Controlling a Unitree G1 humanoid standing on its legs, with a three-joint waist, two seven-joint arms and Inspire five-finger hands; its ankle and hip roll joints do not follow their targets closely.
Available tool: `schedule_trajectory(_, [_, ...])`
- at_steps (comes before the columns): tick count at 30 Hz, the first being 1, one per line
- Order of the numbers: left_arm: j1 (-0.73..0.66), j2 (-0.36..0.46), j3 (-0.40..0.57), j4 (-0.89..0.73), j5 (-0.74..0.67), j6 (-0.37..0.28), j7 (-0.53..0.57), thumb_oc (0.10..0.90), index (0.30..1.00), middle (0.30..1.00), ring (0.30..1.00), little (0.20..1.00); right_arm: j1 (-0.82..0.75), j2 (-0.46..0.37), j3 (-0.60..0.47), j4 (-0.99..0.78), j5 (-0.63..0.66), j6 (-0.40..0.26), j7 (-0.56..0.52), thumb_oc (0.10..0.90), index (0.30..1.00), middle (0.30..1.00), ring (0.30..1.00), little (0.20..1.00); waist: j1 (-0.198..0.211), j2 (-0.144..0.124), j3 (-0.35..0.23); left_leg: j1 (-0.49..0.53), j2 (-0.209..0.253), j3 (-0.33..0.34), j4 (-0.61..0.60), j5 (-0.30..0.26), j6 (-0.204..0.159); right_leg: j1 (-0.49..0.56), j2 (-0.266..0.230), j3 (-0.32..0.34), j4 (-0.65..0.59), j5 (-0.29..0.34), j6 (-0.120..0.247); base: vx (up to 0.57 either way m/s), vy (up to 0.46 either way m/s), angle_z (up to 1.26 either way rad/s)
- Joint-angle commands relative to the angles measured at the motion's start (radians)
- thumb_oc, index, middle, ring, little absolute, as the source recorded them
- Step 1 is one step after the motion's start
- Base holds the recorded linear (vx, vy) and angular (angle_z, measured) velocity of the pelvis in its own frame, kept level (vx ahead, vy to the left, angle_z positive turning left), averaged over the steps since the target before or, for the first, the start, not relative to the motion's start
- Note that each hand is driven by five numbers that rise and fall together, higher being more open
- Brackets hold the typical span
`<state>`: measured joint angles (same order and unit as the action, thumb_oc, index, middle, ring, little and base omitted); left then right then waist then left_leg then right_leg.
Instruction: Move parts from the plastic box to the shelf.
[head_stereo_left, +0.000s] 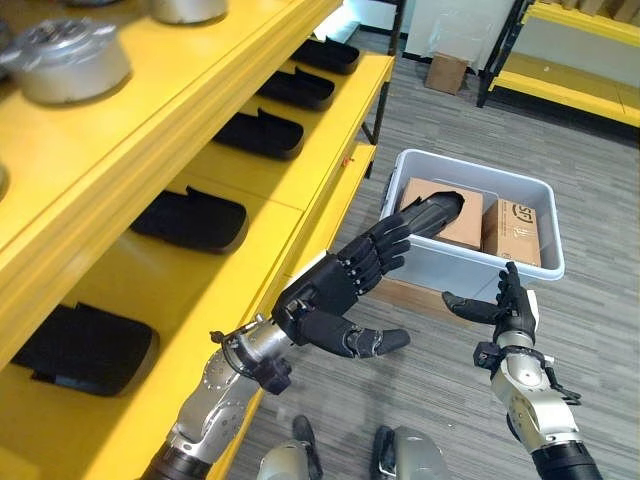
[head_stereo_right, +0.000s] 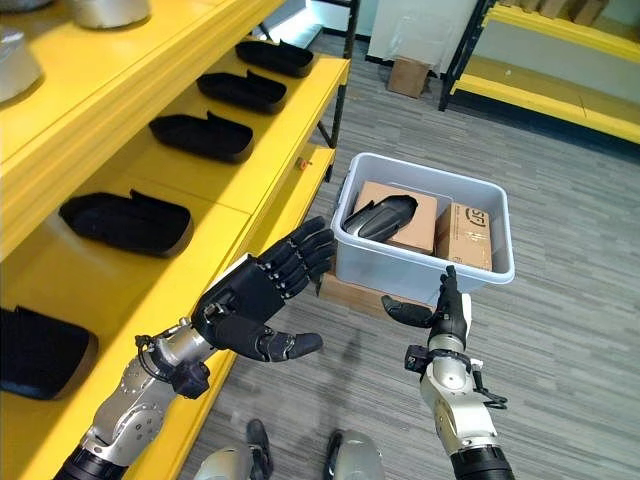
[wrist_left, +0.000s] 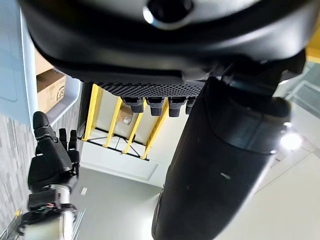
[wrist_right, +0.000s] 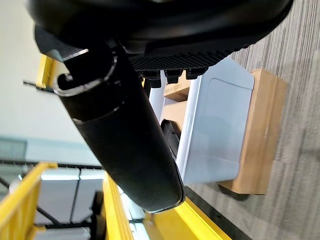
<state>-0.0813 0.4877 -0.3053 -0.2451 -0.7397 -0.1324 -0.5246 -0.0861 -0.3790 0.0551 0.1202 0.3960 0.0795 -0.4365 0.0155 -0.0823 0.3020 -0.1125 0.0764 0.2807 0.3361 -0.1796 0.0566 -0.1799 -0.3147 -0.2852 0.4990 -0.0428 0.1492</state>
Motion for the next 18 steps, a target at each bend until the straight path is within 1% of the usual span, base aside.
schedule_trajectory(1, [-0.033, -0.016, 0.013, -0.103, 0.008, -0.128, 0.015, 0.900, 1.000, 1.000, 1.000, 1.000, -0.081, 0.014, -0.027, -0.035, -0.064, -0.091, -0.009, 0.900, 1.000, 1.000, 1.000, 1.000, 0.011, 0.003, -0.059, 0.164, 0.027, -0.015, -0.227, 0.063, -0.031, 0.048, -0.088, 0.018, -0.245, 0.304, 0.027, 0.11, -0.399, -0.08])
schedule_trajectory(2, [-0.030, -0.005, 0.017, -0.103, 0.024, -0.159, 0.017, 0.900, 1.000, 1.000, 1.000, 1.000, -0.087, 0.024, -0.025, -0.039, -0.079, -0.071, 0.007, 0.900, 1.000, 1.000, 1.000, 1.000, 0.011, 0.003, -0.058, 0.175, 0.040, -0.029, -0.224, 0.053, -0.043, 0.048, -0.130, 0.045, -0.299, 0.375, 0.058, 0.12, -0.436, 0.04])
schedule_trajectory(3, [-0.029, -0.001, 0.018, -0.102, 0.026, -0.172, 0.017, 0.900, 1.000, 1.000, 1.000, 1.000, -0.089, 0.027, -0.024, -0.040, -0.085, -0.065, 0.015, 0.900, 1.000, 1.000, 1.000, 1.000, 0.012, 0.003, -0.057, 0.179, 0.044, -0.032, -0.224, 0.050, -0.045, 0.049, -0.139, 0.051, -0.309, 0.390, 0.065, 0.10, -0.273, 0.22])
schedule_trajectory(4, [-0.024, 0.008, 0.024, -0.103, 0.009, -0.183, 0.005, 0.900, 1.000, 1.000, 1.000, 1.000, -0.093, 0.034, -0.023, -0.044, -0.100, -0.049, 0.021, 0.900, 1.000, 1.000, 1.000, 1.000, 0.018, 0.006, -0.058, 0.187, 0.059, -0.037, -0.223, 0.046, -0.055, 0.052, -0.168, 0.057, -0.333, 0.413, 0.080, 0.08, -0.184, 0.29])
schedule_trajectory(5, [-0.019, 0.011, 0.028, -0.104, -0.003, -0.185, 0.002, 0.900, 1.000, 1.000, 1.000, 1.000, -0.094, 0.037, -0.023, -0.045, -0.108, -0.043, 0.024, 0.900, 1.000, 1.000, 1.000, 1.000, 0.019, 0.006, -0.057, 0.190, 0.064, -0.041, -0.221, 0.043, -0.058, 0.057, -0.175, 0.056, -0.338, 0.421, 0.085, 0.17, -0.406, 0.27])
schedule_trajectory(6, [-0.002, 0.022, 0.055, -0.104, -0.024, -0.183, -0.008, 0.900, 1.000, 1.000, 1.000, 1.000, -0.084, 0.032, -0.035, -0.049, -0.108, -0.036, 0.025, 0.900, 1.000, 1.000, 1.000, 1.000, 0.044, 0.000, -0.070, 0.182, 0.075, -0.043, -0.206, 0.038, -0.076, 0.090, -0.194, 0.032, -0.394, 0.391, 0.094, 0.16, -0.393, 0.27])
schedule_trajectory(7, [0.005, 0.026, 0.061, -0.104, -0.017, -0.181, -0.015, 0.900, 1.000, 1.000, 1.000, 1.000, -0.074, 0.032, -0.042, -0.052, -0.102, -0.031, 0.029, 0.900, 1.000, 1.000, 1.000, 1.000, 0.039, 0.002, -0.074, 0.174, 0.084, -0.059, -0.189, 0.032, -0.084, 0.129, -0.190, -0.005, -0.424, 0.389, 0.093, 0.19, -0.507, 0.30])
schedule_trajectory(8, [0.001, 0.020, 0.066, -0.107, -0.022, -0.171, -0.031, 0.900, 1.000, 1.000, 1.000, 1.000, -0.067, 0.027, -0.052, -0.049, -0.096, -0.029, 0.030, 0.900, 1.000, 1.000, 1.000, 1.000, 0.051, -0.003, -0.082, 0.156, 0.094, -0.064, -0.166, 0.037, -0.097, 0.157, -0.181, -0.032, -0.437, 0.366, 0.088, 0.10, -0.289, 0.40])
schedule_trajectory(9, [0.002, 0.017, 0.068, -0.110, -0.028, -0.168, -0.034, 0.900, 1.000, 1.000, 1.000, 1.000, -0.066, 0.025, -0.053, -0.047, -0.095, -0.031, 0.029, 0.900, 1.000, 1.000, 1.000, 1.000, 0.053, -0.003, -0.083, 0.151, 0.099, -0.067, -0.160, 0.039, -0.102, 0.164, -0.177, -0.041, -0.438, 0.356, 0.086, 0.09, -0.299, 0.73])
schedule_trajectory(10, [0.019, 0.009, 0.082, -0.126, -0.048, -0.160, -0.028, 0.900, 1.000, 1.000, 1.000, 1.000, -0.074, 0.017, -0.051, -0.046, -0.100, -0.025, 0.029, 0.900, 1.000, 1.000, 1.000, 1.000, 0.063, -0.001, -0.086, 0.148, 0.119, -0.057, -0.160, 0.061, -0.120, 0.185, -0.159, -0.078, -0.435, 0.318, 0.078, 0.06, -0.186, 0.59])
schedule_trajectory(11, [0.024, 0.005, 0.086, -0.133, -0.050, -0.158, -0.020, 0.900, 1.000, 1.000, 1.000, 1.000, -0.079, 0.014, -0.047, -0.050, -0.103, -0.019, 0.028, 0.900, 1.000, 1.000, 1.000, 1.000, 0.063, 0.004, -0.088, 0.152, 0.127, -0.053, -0.168, 0.074, -0.128, 0.193, -0.148, -0.086, -0.435, 0.297, 0.074, 0.07, -0.197, 0.19])
schedule_trajectory(13, [0.027, -0.001, 0.093, -0.140, -0.048, -0.151, -0.012, 0.900, 1.000, 1.000, 1.000, 1.000, -0.083, 0.007, -0.042, -0.057, -0.115, -0.008, 0.024, 0.900, 1.000, 1.000, 1.000, 1.000, 0.060, 0.010, -0.091, 0.157, 0.137, -0.053, -0.183, 0.092, -0.137, 0.198, -0.127, -0.082, -0.432, 0.264, 0.068, 0.07, -0.114, -0.24])
schedule_trajectory(15, [0.029, -0.004, 0.102, -0.142, -0.054, -0.136, -0.001, 0.900, 1.000, 1.000, 1.000, 1.000, -0.086, -0.013, -0.037, -0.066, -0.135, 0.006, 0.021, 0.900, 1.000, 1.000, 1.000, 1.000, 0.040, 0.020, -0.095, 0.173, 0.160, -0.050, -0.217, 0.126, -0.149, 0.201, -0.086, -0.052, -0.410, 0.199, 0.054, 0.13, -0.145, -0.02])
schedule_trajectory(18, [0.031, -0.009, 0.106, -0.143, -0.047, -0.122, 0.002, 0.900, 1.000, 1.000, 1.000, 1.000, -0.090, -0.033, -0.036, -0.057, -0.156, 0.012, 0.021, 0.900, 1.000, 1.000, 1.000, 1.000, 0.023, 0.026, -0.097, 0.192, 0.180, -0.045, -0.253, 0.156, -0.159, 0.201, -0.052, -0.025, -0.392, 0.154, 0.042, 0.11, -0.130, -0.08])
